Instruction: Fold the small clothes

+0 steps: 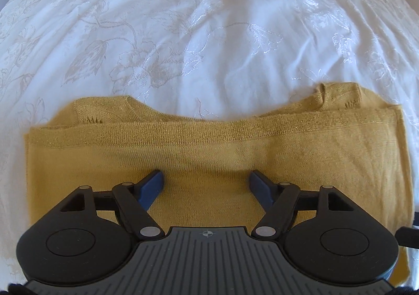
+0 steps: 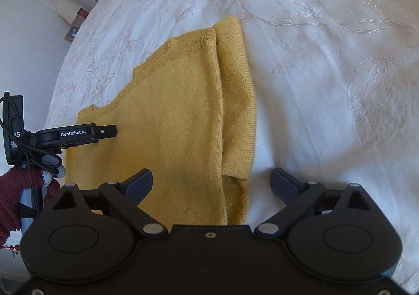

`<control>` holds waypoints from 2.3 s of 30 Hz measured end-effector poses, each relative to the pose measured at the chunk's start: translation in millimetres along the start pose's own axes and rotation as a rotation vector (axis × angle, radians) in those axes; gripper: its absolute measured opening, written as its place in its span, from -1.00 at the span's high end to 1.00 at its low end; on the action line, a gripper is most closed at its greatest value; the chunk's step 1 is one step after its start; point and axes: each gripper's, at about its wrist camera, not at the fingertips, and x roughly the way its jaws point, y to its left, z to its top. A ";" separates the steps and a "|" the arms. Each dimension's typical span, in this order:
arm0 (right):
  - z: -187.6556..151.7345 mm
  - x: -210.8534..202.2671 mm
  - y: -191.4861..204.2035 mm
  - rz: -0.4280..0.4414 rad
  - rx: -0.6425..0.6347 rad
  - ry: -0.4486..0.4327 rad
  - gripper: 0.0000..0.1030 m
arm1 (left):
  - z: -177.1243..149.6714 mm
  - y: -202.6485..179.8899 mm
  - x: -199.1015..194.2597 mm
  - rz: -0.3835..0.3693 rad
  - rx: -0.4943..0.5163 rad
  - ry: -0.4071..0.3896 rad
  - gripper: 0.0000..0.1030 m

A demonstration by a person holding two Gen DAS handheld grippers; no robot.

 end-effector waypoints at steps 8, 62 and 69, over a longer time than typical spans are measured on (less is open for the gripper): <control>11.3 -0.4 -14.4 0.088 0.029 0.003 -0.94 | -46.2 -11.6 -25.2 -0.062 0.008 0.027 -0.39; 33.3 -5.4 148.0 0.025 -0.151 0.015 0.49 | -123.6 85.3 -120.5 -0.024 -0.011 -0.108 -0.48; 21.9 32.3 222.0 0.074 -0.160 0.028 0.49 | -134.2 146.9 -131.9 -0.047 -0.089 -0.108 -0.48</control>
